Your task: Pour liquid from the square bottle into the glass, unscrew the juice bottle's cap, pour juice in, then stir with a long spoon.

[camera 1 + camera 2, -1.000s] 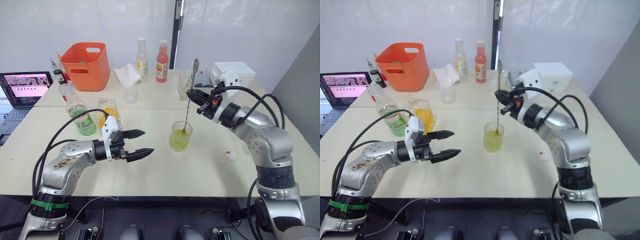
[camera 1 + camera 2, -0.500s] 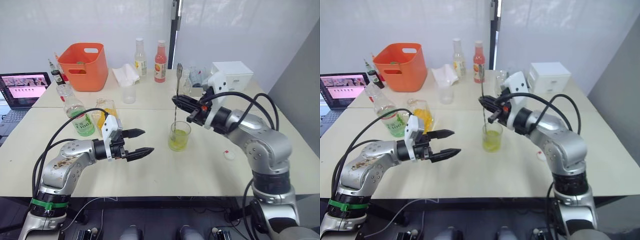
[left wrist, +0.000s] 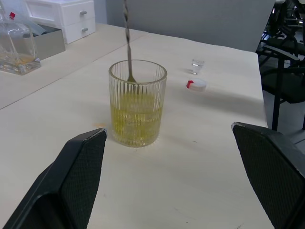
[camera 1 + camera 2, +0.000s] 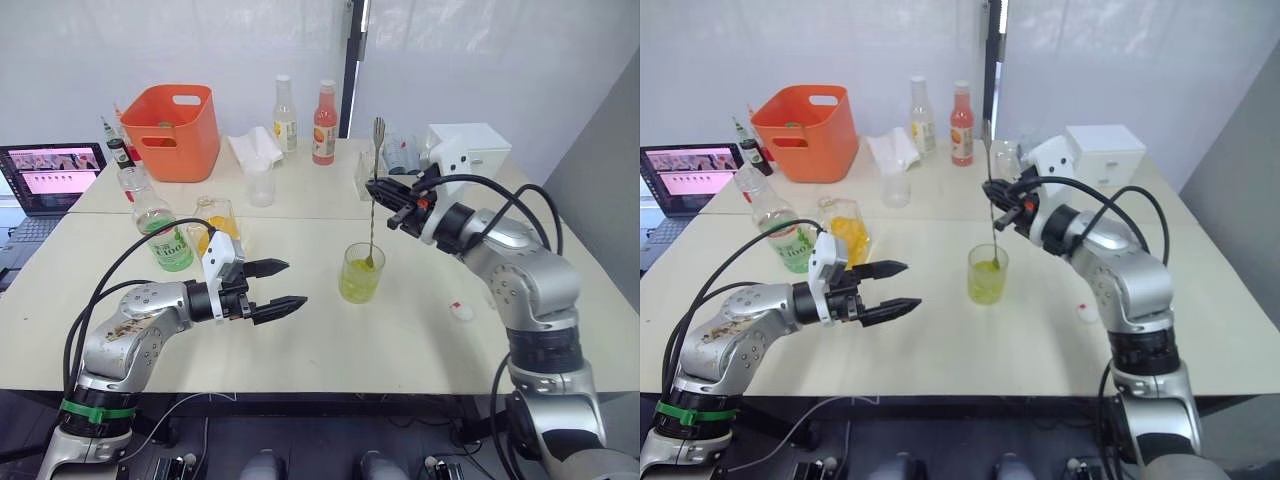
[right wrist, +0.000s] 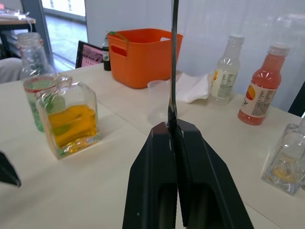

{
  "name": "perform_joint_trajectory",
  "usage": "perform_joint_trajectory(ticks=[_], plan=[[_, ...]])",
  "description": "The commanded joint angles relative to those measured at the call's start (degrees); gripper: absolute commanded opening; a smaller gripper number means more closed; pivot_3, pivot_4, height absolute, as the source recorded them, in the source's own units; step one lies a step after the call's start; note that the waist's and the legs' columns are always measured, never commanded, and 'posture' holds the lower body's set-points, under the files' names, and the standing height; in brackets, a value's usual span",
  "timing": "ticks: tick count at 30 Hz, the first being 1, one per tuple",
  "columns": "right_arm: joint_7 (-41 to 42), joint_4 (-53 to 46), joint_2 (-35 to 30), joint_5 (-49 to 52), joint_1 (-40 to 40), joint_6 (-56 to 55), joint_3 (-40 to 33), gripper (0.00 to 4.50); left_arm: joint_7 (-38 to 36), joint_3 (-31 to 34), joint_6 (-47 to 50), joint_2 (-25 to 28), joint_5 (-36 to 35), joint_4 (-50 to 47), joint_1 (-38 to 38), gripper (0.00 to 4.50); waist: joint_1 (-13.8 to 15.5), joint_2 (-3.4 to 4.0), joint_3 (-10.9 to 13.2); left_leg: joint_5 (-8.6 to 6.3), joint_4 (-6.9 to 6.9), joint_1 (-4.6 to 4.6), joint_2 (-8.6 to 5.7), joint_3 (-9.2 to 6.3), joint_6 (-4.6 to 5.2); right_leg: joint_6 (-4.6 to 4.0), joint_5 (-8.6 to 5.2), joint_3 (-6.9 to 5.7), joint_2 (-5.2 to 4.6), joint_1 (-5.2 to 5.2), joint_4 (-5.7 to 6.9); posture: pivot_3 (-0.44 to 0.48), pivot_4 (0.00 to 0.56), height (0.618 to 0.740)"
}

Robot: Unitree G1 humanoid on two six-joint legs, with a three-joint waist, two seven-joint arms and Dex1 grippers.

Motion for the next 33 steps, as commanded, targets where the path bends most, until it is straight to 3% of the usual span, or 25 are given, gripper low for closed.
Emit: perform_joint_trajectory(ticks=[1,6,12,18,24,28,33], plan=[[0.96,-6.12,-0.71,3.07,0.16,3.18,-0.78,0.0,0.22,1.24,-0.1,0.49,-1.02,-2.39,-0.01,4.45,-0.07,0.0,0.0,0.0,0.0,0.0,0.01,-0.01,0.0,0.0,0.0,0.0,0.01,0.0,0.0,0.0,0.15,0.715],[-0.45,-8.41,1.7,5.12,0.13,5.62,-0.64,0.0,0.27,1.17,0.02,0.54,-1.09,-2.37,-0.07,4.45,-0.1,0.0,0.0,0.0,0.0,0.01,0.01,-0.01,0.0,0.0,0.0,0.0,0.02,0.0,0.01,0.0,0.15,0.715],[-3.4,-2.97,5.96,2.47,-1.49,-0.52,-2.31,0.0,0.19,1.13,0.07,0.61,-1.09,-2.15,-0.41,4.45,-0.09,0.0,0.0,0.0,0.0,0.01,-0.01,-0.01,0.0,0.0,0.0,0.0,0.0,0.0,0.0,0.0,0.15,0.715],[-2.78,0.83,2.9,-1.43,-0.69,-3.72,-2.54,0.0,0.17,1.28,0.29,0.88,-1.22,-2.3,-0.53,4.45,0.08,0.0,0.0,0.0,0.0,0.0,-0.06,0.01,0.0,0.01,0.0,0.0,-0.04,0.0,-0.01,0.0,0.15,0.715],[-0.82,-4.34,-0.15,3.42,1.12,1.91,-4.27,0.0,0.24,1.37,0.51,1.05,-1.45,-2.57,-0.32,4.45,0.08,0.0,0.0,0.0,0.0,-0.01,-0.05,0.0,0.0,0.01,0.0,-0.01,-0.04,0.01,-0.01,0.0,0.15,0.715],[-2.3,-6.53,2.43,8.15,0.37,5.19,-5.51,0.0,0.22,1.38,0.67,1.09,-1.61,-2.54,-0.33,4.45,-0.28,0.0,0.0,0.0,0.0,0.01,0.01,-0.02,0.0,0.0,0.0,0.0,0.02,0.01,0.0,0.0,0.15,0.715],[-5.21,-2.32,4.96,5.59,-1.77,1.89,-5.86,0.0,0.3,1.27,0.69,1.08,-1.54,-2.49,-0.47,4.45,-0.15,0.0,0.0,0.0,0.0,0.02,0.01,-0.01,0.0,-0.01,0.01,0.0,0.03,0.01,0.01,0.0,0.15,0.715]])
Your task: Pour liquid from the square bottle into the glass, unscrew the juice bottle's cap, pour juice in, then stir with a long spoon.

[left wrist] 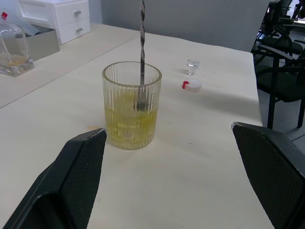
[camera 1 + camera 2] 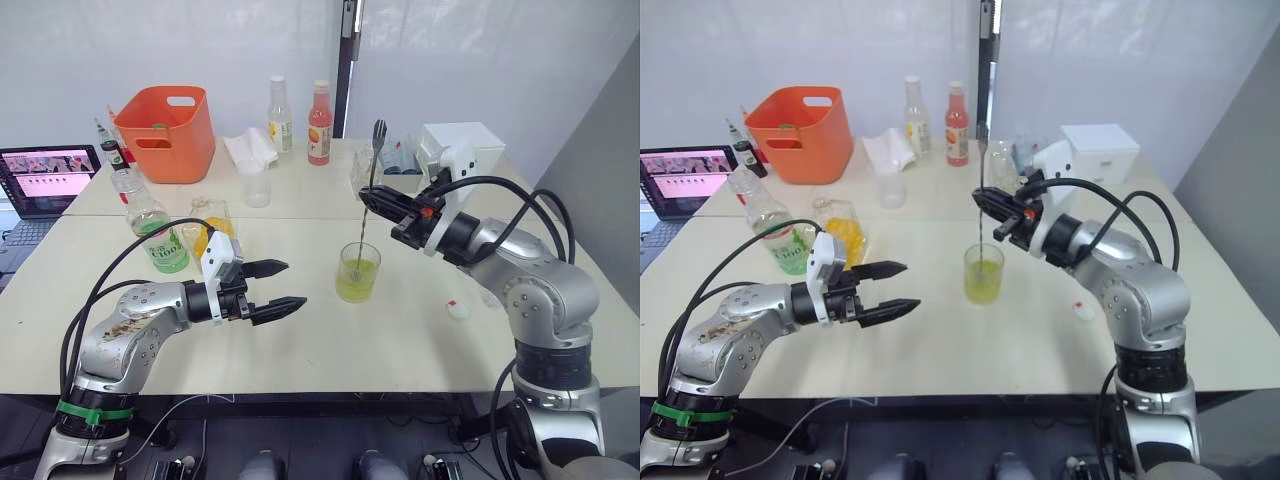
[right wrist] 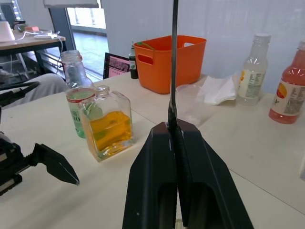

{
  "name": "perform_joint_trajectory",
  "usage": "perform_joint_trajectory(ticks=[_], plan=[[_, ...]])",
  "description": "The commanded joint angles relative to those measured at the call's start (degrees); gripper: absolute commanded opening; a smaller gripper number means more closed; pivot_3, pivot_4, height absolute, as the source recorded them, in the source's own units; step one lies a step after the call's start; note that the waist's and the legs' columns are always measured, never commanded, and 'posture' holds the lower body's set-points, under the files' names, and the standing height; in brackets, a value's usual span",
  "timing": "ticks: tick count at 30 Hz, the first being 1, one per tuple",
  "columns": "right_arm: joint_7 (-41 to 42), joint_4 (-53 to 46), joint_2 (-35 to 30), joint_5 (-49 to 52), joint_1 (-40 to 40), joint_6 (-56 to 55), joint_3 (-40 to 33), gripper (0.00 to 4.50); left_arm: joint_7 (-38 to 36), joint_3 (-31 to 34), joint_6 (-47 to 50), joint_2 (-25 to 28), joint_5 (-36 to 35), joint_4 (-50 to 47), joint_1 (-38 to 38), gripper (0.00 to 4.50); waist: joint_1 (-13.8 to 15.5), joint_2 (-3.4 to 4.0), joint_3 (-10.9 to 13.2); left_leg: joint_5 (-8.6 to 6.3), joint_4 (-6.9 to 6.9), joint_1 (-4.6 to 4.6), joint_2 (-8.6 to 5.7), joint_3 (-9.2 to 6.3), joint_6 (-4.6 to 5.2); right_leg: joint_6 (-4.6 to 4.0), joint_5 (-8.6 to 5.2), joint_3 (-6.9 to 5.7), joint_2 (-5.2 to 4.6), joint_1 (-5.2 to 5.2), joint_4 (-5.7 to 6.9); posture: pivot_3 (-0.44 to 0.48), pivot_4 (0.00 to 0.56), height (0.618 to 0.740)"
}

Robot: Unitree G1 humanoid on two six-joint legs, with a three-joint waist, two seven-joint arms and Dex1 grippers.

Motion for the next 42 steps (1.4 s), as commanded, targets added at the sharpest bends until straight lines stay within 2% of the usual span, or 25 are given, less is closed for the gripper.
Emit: perform_joint_trajectory(ticks=[1,7,24,34,38,42], plan=[[-1.93,2.57,0.58,-2.08,-2.47,-4.1,-1.79,0.0,0.27,1.15,0.15,0.5,-0.9,-1.85,-0.53,4.45,0.06,0.0,0.0,0.0,0.0,0.0,-0.01,0.01,0.0,0.0,0.0,0.0,-0.01,0.0,0.0,0.0,0.15,0.715],[-1.46,3.71,-0.77,-1.75,-2.76,-4.46,-3.29,0.0,0.33,1.03,0.07,0.46,-0.71,-1.56,-0.95,4.45,0.32,0.0,0.0,0.0,0.0,-0.04,-0.05,0.02,0.0,0.0,0.0,-0.01,-0.06,-0.01,-0.02,0.0,0.15,0.715],[-4.57,-0.93,-1.97,8.53,-4.2,3.01,-10.21,0.0,-0.08,0.58,-1.11,-0.13,-0.22,-0.82,-0.92,4.45,0.25,0.0,0.0,0.0,0.0,-0.02,-0.02,0.01,0.0,0.0,0.0,-0.01,-0.04,0.0,-0.02,0.0,0.15,0.715],[-8.37,4.75,-14.1,23.7,-11.75,22.95,-18.65,0.0,-0.21,0.98,-3.53,-0.88,0.37,0.09,-0.2,4.45,0.23,0.01,0.01,0.0,0.0,-0.02,-0.03,0.02,0.0,0.0,0.0,-0.02,-0.1,0.02,-0.04,0.0,0.15,0.715],[-8.49,8.95,-20.63,25.99,-13.61,35.12,-16.55,0.0,-0.83,0.3,-3.89,-0.65,0.62,0.67,-0.52,4.45,0.2,0.01,0.01,0.0,-0.02,-0.02,-0.03,0.03,0.0,0.0,0.0,-0.01,-0.08,0.02,-0.07,0.0,0.15,0.715],[-6.44,10.29,-24.04,23.36,-10.79,39.9,-10.64,0.0,-2.2,-0.48,-4.21,-0.36,0.99,1.08,-0.83,4.45,0.2,0.01,0.01,0.0,-0.03,-0.03,-0.04,0.06,0.01,0.0,0.0,0.01,-0.09,0.02,-0.11,0.0,0.15,0.715]])
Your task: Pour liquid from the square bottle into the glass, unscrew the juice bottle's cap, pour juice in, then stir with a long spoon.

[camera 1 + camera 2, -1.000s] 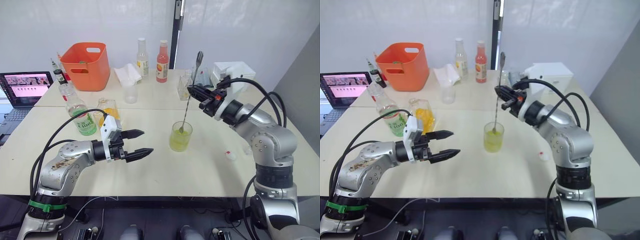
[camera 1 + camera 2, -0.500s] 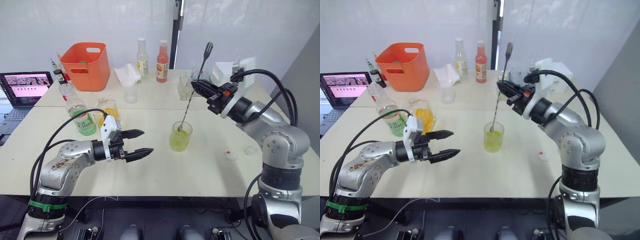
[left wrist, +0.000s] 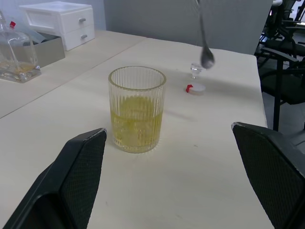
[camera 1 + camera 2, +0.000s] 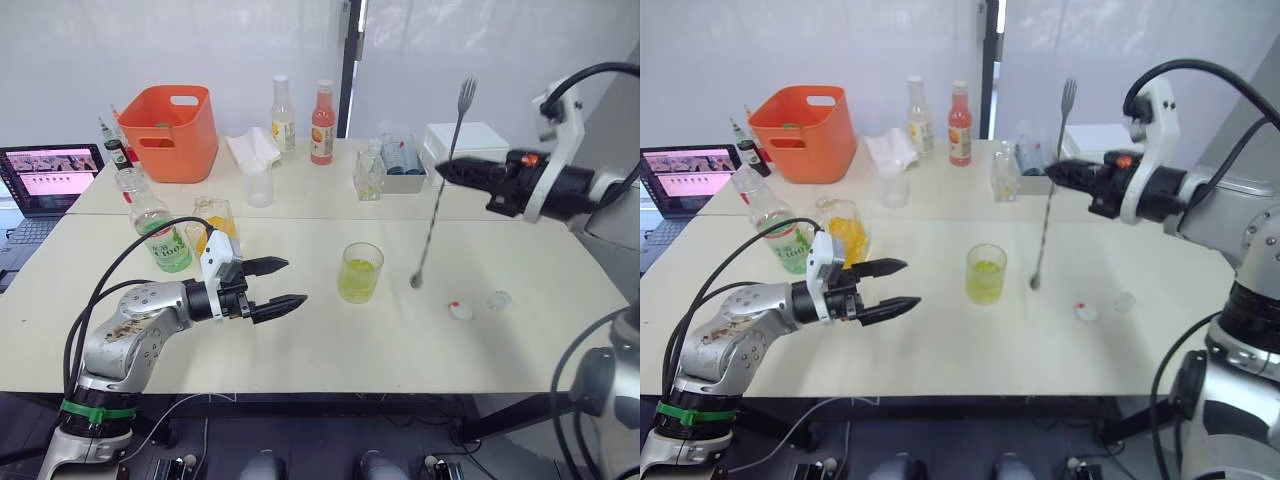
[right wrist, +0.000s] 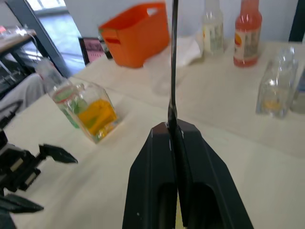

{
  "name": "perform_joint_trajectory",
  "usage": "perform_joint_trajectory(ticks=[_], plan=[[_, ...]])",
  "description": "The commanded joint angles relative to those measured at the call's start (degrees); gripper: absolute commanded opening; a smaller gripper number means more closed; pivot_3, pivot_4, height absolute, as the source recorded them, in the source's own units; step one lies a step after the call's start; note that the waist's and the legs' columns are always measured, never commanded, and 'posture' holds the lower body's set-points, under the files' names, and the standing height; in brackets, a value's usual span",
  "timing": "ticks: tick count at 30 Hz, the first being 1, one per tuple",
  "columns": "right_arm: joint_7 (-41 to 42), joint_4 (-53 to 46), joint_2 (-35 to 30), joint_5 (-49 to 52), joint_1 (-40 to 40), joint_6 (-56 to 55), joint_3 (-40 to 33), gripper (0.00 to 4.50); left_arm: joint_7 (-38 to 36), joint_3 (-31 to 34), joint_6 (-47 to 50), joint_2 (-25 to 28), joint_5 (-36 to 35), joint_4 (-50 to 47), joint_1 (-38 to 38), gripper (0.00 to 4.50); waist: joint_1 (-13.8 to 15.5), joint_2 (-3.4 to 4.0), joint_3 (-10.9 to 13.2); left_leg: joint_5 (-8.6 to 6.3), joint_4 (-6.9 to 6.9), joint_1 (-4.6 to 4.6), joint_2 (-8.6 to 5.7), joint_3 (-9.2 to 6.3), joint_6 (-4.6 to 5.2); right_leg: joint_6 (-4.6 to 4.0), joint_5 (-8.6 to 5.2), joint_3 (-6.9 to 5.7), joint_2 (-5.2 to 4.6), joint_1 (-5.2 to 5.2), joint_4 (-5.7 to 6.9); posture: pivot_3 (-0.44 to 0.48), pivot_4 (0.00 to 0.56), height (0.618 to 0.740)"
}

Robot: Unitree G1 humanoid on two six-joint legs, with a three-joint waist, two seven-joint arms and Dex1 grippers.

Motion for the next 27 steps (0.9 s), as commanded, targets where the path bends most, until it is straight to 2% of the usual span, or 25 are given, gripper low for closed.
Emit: perform_joint_trajectory(ticks=[1,8,14,21,27], plan=[[1.34,0.53,-0.95,-1.91,1.59,2.55,3.63,0.0,-1.38,-0.25,-1.28,0.33,0.11,-0.5,-0.78,4.45,-0.01,0.0,0.0,0.0,0.0,0.01,0.0,0.0,0.0,0.0,0.0,0.0,0.01,0.02,-0.01,0.0,0.15,0.715],[1.89,5.51,1.95,-11.98,3.69,-1.26,14.99,0.0,-3.25,-1.21,-2.14,0.79,1.51,0.04,-1.03,4.45,-0.2,0.0,0.0,0.0,0.0,-0.03,0.0,0.01,0.0,0.0,0.0,0.02,0.04,-0.04,0.0,0.0,0.15,0.715],[6.22,16.58,5.37,-21.9,2.82,-8.11,24.68,0.0,-5.35,-2.29,-3.84,1.77,2.88,-0.65,-0.46,4.45,0.05,0.0,0.0,0.0,0.0,-0.03,-0.02,0.01,0.0,0.01,0.0,0.01,0.04,-0.03,-0.02,0.0,0.15,0.715],[8.39,27.66,8.69,-30.71,1.87,-14.67,27.78,0.0,-6.26,-1.13,-7.23,1.53,3.38,-0.71,0.62,4.45,0.28,0.0,0.0,0.0,0.0,-0.06,-0.06,0.01,0.0,0.05,0.03,-0.01,0.0,-0.03,-0.03,0.0,0.15,0.715],[9.41,32.82,12.59,-34.36,3.01,-17.5,26.5,0.0,-8.55,0.48,-10.46,2.11,2.02,-1.77,3.84,4.45,-0.09,0.0,0.0,0.0,0.0,-0.03,0.0,0.0,0.0,0.04,0.03,-0.01,0.06,-0.02,-0.01,0.0,0.15,0.715]])
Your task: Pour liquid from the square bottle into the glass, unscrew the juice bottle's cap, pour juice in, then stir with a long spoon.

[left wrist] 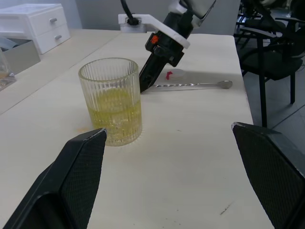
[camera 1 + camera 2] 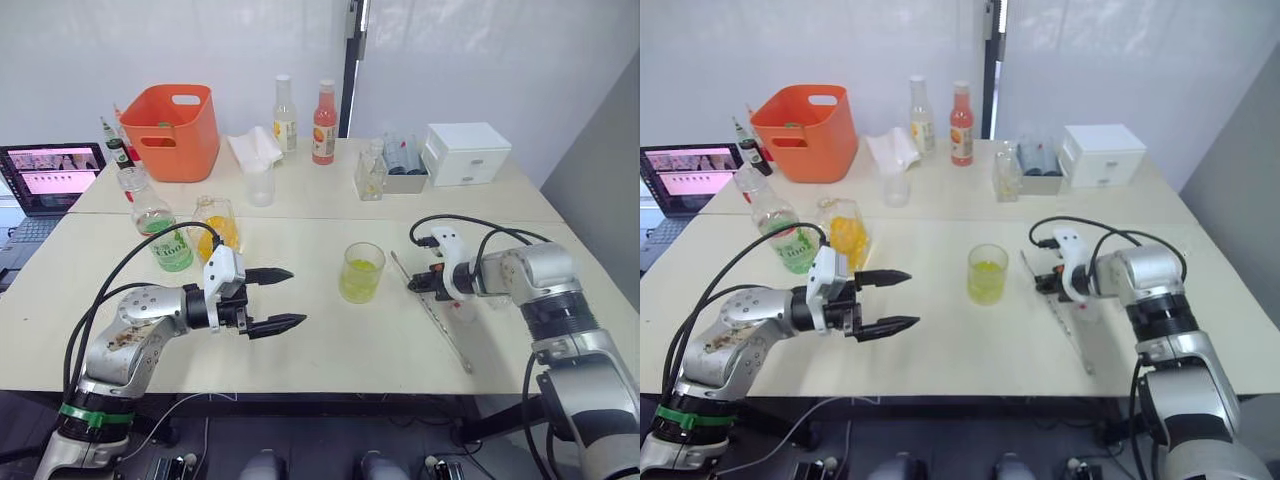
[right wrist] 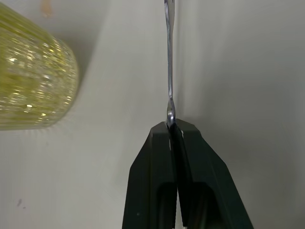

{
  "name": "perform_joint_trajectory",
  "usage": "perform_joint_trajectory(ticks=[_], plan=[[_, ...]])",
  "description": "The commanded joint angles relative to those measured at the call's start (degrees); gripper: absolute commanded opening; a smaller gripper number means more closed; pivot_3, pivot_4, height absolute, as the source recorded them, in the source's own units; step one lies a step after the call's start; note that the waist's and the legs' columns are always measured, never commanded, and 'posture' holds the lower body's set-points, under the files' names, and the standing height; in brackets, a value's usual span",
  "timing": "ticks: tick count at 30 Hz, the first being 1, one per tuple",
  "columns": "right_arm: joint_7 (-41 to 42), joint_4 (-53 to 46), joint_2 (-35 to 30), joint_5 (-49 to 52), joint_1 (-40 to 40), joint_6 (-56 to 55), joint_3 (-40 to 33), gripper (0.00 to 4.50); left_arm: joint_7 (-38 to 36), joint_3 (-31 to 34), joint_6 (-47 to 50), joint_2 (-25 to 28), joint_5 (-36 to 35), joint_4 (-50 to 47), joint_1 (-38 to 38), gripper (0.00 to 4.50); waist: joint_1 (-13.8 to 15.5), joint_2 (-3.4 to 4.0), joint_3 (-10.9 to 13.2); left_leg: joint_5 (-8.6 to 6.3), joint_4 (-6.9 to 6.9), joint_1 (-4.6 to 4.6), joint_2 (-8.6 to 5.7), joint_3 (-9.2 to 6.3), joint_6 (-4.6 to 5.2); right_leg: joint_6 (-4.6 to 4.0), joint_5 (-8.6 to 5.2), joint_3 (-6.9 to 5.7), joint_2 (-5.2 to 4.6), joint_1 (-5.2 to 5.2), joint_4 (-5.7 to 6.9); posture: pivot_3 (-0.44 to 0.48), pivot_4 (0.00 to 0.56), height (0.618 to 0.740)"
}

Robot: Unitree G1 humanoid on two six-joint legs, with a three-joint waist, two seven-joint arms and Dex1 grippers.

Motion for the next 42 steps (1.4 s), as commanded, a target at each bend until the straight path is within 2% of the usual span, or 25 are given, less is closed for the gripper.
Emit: perform_joint_trajectory(ticks=[1,4,7,13,17,18,19,23,26,31,34,39,42], plan=[[0.37,1.7,1.23,-2.29,0.01,-1.94,-1.66,0.0,-1.72,1.85,-1.72,1.13,-1.45,-2.17,0.88,4.45,-0.13,0.0,0.0,0.0,0.0,0.02,0.02,0.0,0.0,0.0,0.0,0.0,0.02,0.02,0.0,0.0,0.15,0.715],[0.8,1.44,2.03,-3.2,0.7,-2.07,-2.88,0.0,-3.1,2.65,-2.15,2.53,-1.41,-1.47,2.13,4.45,-0.28,0.0,0.0,0.0,0.0,0.11,0.05,0.02,-0.01,-0.06,0.04,0.01,0.05,0.06,0.02,0.0,0.15,0.715],[1.43,-0.49,2.63,-3.04,1.66,-2.13,-4.67,0.89,-4.03,3.27,-2.5,3.5,-1.47,-0.68,2.58,4.5,-0.24,0.0,0.0,0.0,0.0,0.14,0.08,0.02,-0.01,-0.07,0.04,0.02,0.09,0.07,0.02,0.0,0.15,0.715],[3.03,-8.31,1.22,-3.05,3.55,-4.93,-7.91,2.96,-4.61,4.49,-2.54,4.08,-1.63,-0.12,3.2,4.5,-0.04,0.02,0.01,0.0,0.0,0.08,0.05,0.04,-0.01,-0.06,0.05,0.03,0.06,0.02,0.02,0.0,0.15,0.715],[6.21,-25.25,-4.91,1.06,10.2,-4.04,-14.89,4.34,-4.99,9.14,-2.77,5.93,-3.27,0.27,6.84,4.5,0.21,0.09,0.06,0.0,-0.01,-0.08,0.05,0.0,0.0,-0.05,0.04,0.0,0.02,-0.11,0.0,0.0,0.15,0.715],[6.3,-26.96,-5.41,1.49,11.16,-4.03,-15.68,4.46,-5.03,9.59,-2.77,6.18,-3.51,0.2,7.3,4.5,0.15,0.09,0.06,-0.01,-0.02,-0.13,0.06,-0.02,0.02,-0.04,0.03,-0.02,0.01,-0.14,-0.01,0.0,0.15,0.715],[6.93,-29.75,-6.15,2.51,12.91,-4.35,-17.27,4.46,-4.95,10.6,-2.66,6.5,-4.03,0.0,8.18,4.5,0.08,0.09,0.06,-0.02,-0.03,-0.11,0.06,-0.03,0.03,-0.04,0.03,-0.03,0.0,-0.13,-0.02,0.0,0.15,0.715],[12.64,-44.75,-7.44,10.5,25.95,-9.54,-32.11,4.46,-4.27,18.46,-3.85,7.93,-4.97,0.92,14.36,4.5,0.07,0.09,0.06,-0.03,-0.06,0.03,0.15,-0.03,0.03,-0.03,0.02,-0.05,0.0,0.02,-0.08,0.0,0.15,0.715],[16.99,-47.85,-8.43,11.46,36.96,-14.61,-38.05,4.46,-4.3,22.25,-3.98,8.75,-5.38,1.84,18.07,4.5,0.21,0.09,0.06,-0.03,-0.07,0.06,0.14,0.0,0.03,-0.02,0.01,-0.04,-0.04,0.05,-0.09,0.0,0.15,0.715],[22.55,-46.9,-10.37,8.61,49.46,-24.72,-41.77,4.46,-5.44,25.61,-5.76,10.18,-4.1,5.19,21.97,4.5,0.2,0.09,0.06,-0.02,-0.07,0.34,0.08,0.18,0.03,0.0,0.0,-0.03,-0.24,0.21,-0.08,0.0,0.15,0.715],[22.82,-45.18,-13.64,2.63,55.66,-29.3,-40.18,4.46,-5.12,26.23,-8.9,10.57,-1.94,8.13,22.93,4.5,0.11,0.09,0.06,-0.02,-0.07,0.39,0.08,0.23,0.02,-0.06,-0.05,-0.03,-0.22,0.21,-0.07,0.0,0.15,0.715],[19.56,-42.2,-11.83,0.64,60.44,-32.7,-43.53,4.46,-3.7,27.67,-11.75,10.12,-0.78,13.45,23.53,4.5,0.11,0.08,0.05,-0.02,-0.07,0.39,0.08,0.25,0.02,-0.08,-0.07,-0.02,-0.2,0.19,-0.05,0.0,0.15,0.715],[16.88,-41.75,-9.62,0.74,60.05,-34.06,-43.74,4.46,-2.23,27.46,-12.83,9.4,-0.25,14.74,23.72,4.5,0.12,0.08,0.05,-0.02,-0.07,0.38,0.08,0.25,0.02,-0.08,-0.08,-0.02,-0.21,0.19,-0.06,0.0,0.15,0.715]])
